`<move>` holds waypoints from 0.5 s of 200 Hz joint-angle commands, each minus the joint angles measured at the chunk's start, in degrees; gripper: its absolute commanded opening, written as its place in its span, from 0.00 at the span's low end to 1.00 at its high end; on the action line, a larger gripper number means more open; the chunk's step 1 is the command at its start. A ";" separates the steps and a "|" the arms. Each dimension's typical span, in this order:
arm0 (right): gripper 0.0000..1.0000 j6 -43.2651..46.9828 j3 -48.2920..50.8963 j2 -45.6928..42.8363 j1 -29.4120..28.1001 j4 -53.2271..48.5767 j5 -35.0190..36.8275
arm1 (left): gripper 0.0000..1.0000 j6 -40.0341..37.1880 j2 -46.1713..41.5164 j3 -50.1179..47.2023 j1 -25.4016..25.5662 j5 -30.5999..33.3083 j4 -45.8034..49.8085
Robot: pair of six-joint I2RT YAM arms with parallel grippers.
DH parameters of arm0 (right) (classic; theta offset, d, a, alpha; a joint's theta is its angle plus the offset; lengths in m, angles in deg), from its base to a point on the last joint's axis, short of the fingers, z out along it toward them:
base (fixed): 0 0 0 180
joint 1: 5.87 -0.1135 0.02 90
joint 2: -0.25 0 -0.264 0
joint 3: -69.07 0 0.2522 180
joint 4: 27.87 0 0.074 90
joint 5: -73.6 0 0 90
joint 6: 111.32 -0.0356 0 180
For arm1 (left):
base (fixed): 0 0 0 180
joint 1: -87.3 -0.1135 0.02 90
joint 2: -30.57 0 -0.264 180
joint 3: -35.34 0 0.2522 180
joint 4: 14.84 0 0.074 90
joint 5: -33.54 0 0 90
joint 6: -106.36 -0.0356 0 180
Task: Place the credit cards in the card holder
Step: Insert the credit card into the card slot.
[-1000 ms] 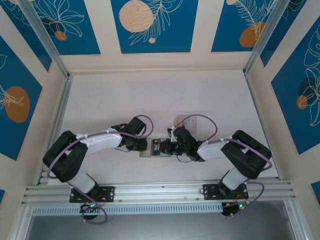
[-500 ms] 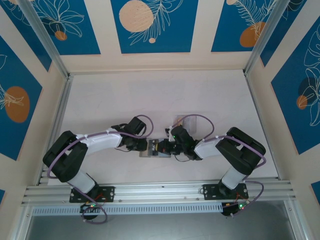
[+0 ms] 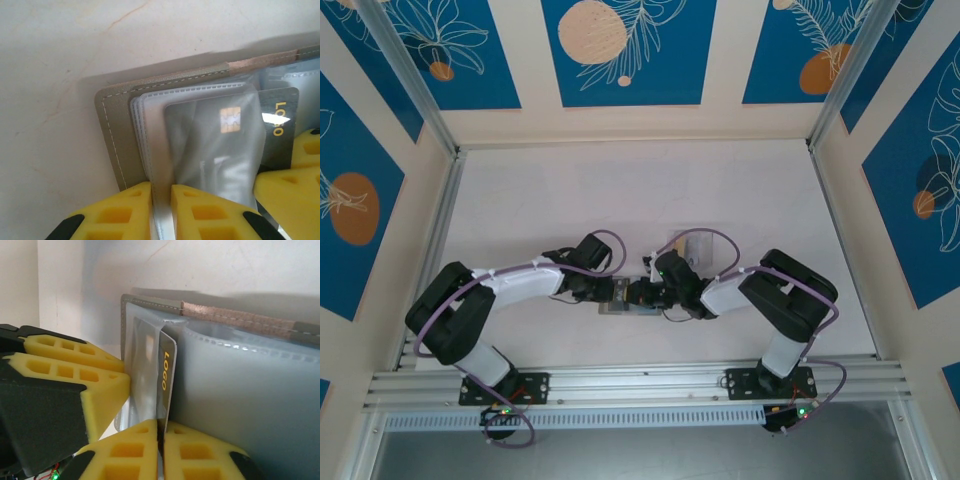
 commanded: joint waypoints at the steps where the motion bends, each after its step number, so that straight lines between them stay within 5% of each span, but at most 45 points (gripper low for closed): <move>1: 0.21 1.37 -0.26 0.28 -1.68 -6.85 -1.99 | 0.17 0.96 0.91 -2.50 0.50 -1.95 0.71; 39: 0.45 6.43 -5.07 -8.81 -0.55 -25.16 -3.24 | 0.17 1.42 -0.39 -3.64 0.53 -1.35 0.47; 59: 0.50 9.16 -8.98 -11.28 0.51 -34.35 -4.31 | 0.17 1.66 -0.87 -4.19 0.46 -1.34 -0.08; 81: 0.47 11.21 -12.05 -12.95 1.46 -41.17 -1.89 | 0.17 2.01 -1.28 -4.73 0.40 -1.95 -0.93; 100: 0.25 12.74 -15.12 -11.95 1.63 -45.75 1.39 | 0.17 2.24 -1.68 -5.00 0.43 -2.29 -1.53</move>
